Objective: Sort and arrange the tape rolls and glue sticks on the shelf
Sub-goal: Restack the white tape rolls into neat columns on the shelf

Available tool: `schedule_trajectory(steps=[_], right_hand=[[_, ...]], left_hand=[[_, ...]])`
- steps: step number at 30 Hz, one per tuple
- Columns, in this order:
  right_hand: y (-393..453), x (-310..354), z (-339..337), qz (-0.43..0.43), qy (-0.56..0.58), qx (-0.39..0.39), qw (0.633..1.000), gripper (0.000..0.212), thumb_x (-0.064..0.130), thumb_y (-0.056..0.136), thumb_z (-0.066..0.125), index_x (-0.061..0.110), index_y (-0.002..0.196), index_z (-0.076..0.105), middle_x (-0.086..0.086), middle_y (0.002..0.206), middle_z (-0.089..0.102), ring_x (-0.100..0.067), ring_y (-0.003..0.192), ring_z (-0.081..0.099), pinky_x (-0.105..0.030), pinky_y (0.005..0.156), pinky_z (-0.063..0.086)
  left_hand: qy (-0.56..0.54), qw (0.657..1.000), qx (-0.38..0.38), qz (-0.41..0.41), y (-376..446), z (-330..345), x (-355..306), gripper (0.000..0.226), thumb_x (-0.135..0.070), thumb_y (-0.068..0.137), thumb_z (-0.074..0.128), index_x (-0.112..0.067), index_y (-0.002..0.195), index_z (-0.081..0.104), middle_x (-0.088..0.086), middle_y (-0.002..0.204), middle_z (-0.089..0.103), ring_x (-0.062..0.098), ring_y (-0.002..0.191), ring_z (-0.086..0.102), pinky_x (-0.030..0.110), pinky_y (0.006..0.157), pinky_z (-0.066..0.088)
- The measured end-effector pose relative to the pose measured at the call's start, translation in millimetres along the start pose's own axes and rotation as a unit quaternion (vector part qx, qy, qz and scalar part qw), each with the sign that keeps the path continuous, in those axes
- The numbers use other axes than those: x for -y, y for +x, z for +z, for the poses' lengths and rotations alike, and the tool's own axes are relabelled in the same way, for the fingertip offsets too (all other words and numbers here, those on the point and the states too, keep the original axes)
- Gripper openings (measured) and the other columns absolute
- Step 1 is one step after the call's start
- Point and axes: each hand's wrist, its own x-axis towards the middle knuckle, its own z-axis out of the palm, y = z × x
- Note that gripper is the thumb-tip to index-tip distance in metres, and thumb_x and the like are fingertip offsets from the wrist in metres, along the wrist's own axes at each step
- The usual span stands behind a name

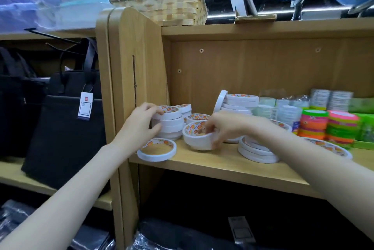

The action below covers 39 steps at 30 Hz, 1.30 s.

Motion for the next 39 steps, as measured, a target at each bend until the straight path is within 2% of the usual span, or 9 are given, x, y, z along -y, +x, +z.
schedule_trajectory(steps=[4, 9, 15, 19, 24, 28, 33, 36, 39], right_hand=[[-4, -1, -7, -0.008, 0.085, -0.035, 0.996, 0.01, 0.021, 0.08, 0.07, 0.012, 0.086, 0.07, -0.007, 0.091, 0.069, -0.007, 0.061, 0.055, -0.007, 0.05, 0.036], [-7, -1, -3, -0.007, 0.226, -0.121, 0.967, 0.007, 0.014, 0.084, 0.068, 0.01, 0.079, 0.067, -0.001, 0.057, 0.063, -0.009, 0.051, 0.058, -0.009, 0.051, 0.042], [-7, 4, 13, -0.007, 0.271, -0.074, 0.96, 0.012, 0.017, 0.085, 0.066, 0.012, 0.075, 0.064, 0.014, 0.046, 0.056, 0.0, 0.044, 0.053, -0.012, 0.048, 0.04], [-10, 3, 10, -0.004, 0.278, -0.059, 0.959, 0.013, 0.019, 0.088, 0.063, 0.015, 0.075, 0.065, 0.016, 0.046, 0.053, -0.001, 0.047, 0.048, -0.01, 0.048, 0.036], [-12, 2, 11, -0.004, 0.312, -0.055, 0.948, 0.011, 0.02, 0.089, 0.061, 0.014, 0.081, 0.066, -0.004, 0.068, 0.055, -0.008, 0.055, 0.049, -0.014, 0.049, 0.037], [-11, -1, 6, -0.017, 0.308, -0.081, 0.948, 0.012, 0.018, 0.089, 0.062, 0.009, 0.082, 0.064, -0.007, 0.066, 0.058, -0.012, 0.056, 0.055, -0.016, 0.054, 0.046], [-17, 9, -9, -0.103, 0.286, -0.099, 0.948, 0.01, 0.015, 0.087, 0.064, 0.005, 0.086, 0.065, 0.004, 0.063, 0.062, -0.007, 0.055, 0.056, -0.024, 0.059, 0.045], [-10, 31, 1, -0.134, 0.217, -0.069, 0.965, 0.011, 0.017, 0.086, 0.066, 0.007, 0.09, 0.067, 0.001, 0.08, 0.066, -0.006, 0.063, 0.058, -0.014, 0.062, 0.042], [9, 51, 20, -0.152, 0.149, -0.07, 0.974, 0.015, 0.022, 0.086, 0.065, 0.012, 0.097, 0.068, 0.003, 0.093, 0.062, -0.011, 0.079, 0.059, -0.02, 0.074, 0.043]], left_hand=[[-0.054, 0.998, 0.031, -0.007, -31, -18, -4, 0.014, -0.018, 0.088, 0.06, -0.02, 0.101, 0.064, -0.006, 0.103, 0.059, 0.006, 0.095, 0.055, 0.026, 0.087, 0.045], [-0.093, 0.984, 0.118, -0.091, -64, -21, -6, 0.038, -0.043, 0.078, 0.068, -0.031, 0.11, 0.053, -0.012, 0.109, 0.053, 0.003, 0.102, 0.051, 0.023, 0.089, 0.044], [-0.034, 0.991, 0.053, -0.115, -66, 8, -9, 0.053, -0.05, 0.079, 0.065, -0.023, 0.123, 0.052, -0.007, 0.122, 0.05, 0.016, 0.119, 0.04, 0.029, 0.098, 0.036], [0.018, 0.999, 0.018, -0.036, -58, 20, -27, 0.066, -0.065, 0.076, 0.045, -0.028, 0.13, 0.052, -0.013, 0.134, 0.048, 0.013, 0.128, 0.031, 0.033, 0.105, 0.021], [0.014, 0.999, 0.029, 0.009, -51, 32, -44, 0.069, -0.056, 0.077, 0.036, -0.029, 0.141, 0.037, -0.021, 0.146, 0.034, 0.006, 0.137, 0.018, 0.026, 0.106, 0.007], [0.001, 1.0, 0.005, 0.03, -50, 29, -38, 0.064, -0.052, 0.078, 0.04, -0.03, 0.137, 0.043, -0.02, 0.14, 0.042, 0.007, 0.135, 0.024, 0.024, 0.104, 0.008], [-0.066, 0.997, -0.049, -0.015, -69, 7, -17, 0.055, -0.041, 0.082, 0.06, -0.018, 0.131, 0.05, -0.013, 0.126, 0.048, 0.007, 0.121, 0.04, 0.018, 0.1, 0.027], [-0.09, 0.994, -0.032, -0.06, -88, 6, -4, 0.064, -0.029, 0.08, 0.071, -0.016, 0.135, 0.042, -0.011, 0.127, 0.044, 0.006, 0.117, 0.043, 0.019, 0.095, 0.035], [-0.112, 0.988, -0.042, -0.094, -93, 8, 3, 0.073, -0.021, 0.079, 0.072, -0.014, 0.141, 0.034, -0.003, 0.134, 0.043, -0.002, 0.105, 0.049, 0.019, 0.092, 0.042]])
